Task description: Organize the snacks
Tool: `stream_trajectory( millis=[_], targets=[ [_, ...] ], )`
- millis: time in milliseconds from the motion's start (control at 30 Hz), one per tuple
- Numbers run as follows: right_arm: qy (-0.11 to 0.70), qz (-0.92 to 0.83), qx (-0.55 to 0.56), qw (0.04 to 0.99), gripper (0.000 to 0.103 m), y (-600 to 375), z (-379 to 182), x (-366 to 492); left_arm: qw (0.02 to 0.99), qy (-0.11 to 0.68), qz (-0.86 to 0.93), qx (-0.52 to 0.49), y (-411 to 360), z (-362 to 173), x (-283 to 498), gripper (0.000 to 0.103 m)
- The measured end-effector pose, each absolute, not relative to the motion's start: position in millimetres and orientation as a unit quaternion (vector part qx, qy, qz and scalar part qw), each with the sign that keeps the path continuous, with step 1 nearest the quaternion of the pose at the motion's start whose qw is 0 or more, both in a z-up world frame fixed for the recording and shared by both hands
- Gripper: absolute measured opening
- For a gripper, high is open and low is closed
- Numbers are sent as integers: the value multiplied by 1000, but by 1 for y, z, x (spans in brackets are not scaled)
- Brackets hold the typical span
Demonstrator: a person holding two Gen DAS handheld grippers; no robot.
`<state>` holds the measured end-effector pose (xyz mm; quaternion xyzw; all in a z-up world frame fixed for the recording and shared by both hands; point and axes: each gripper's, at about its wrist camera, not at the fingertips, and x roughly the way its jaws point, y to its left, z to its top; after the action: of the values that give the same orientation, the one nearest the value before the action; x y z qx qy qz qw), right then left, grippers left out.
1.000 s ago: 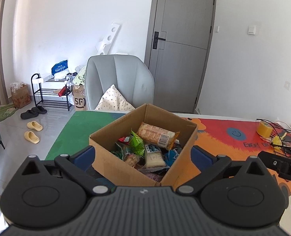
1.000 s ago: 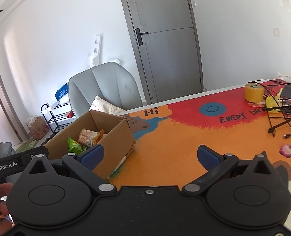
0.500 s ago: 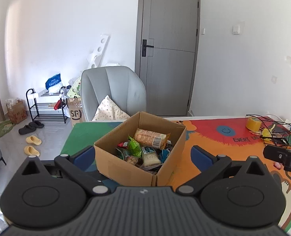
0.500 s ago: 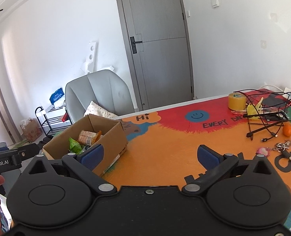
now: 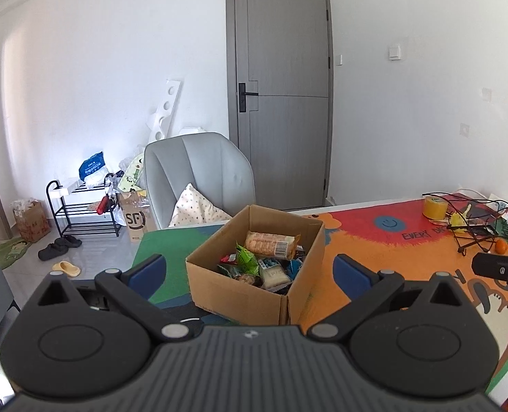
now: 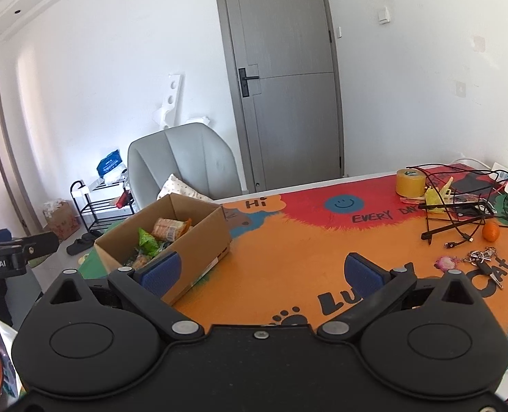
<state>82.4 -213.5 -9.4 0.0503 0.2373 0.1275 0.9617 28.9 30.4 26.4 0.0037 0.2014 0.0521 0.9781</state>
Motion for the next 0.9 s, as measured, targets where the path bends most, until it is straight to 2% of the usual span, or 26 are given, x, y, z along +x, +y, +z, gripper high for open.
stream_trajectory(
  millis=[900],
  targets=[
    [249, 135, 48, 958, 103, -214, 2, 63, 971, 232, 44, -21, 48, 22, 22, 103]
  ],
)
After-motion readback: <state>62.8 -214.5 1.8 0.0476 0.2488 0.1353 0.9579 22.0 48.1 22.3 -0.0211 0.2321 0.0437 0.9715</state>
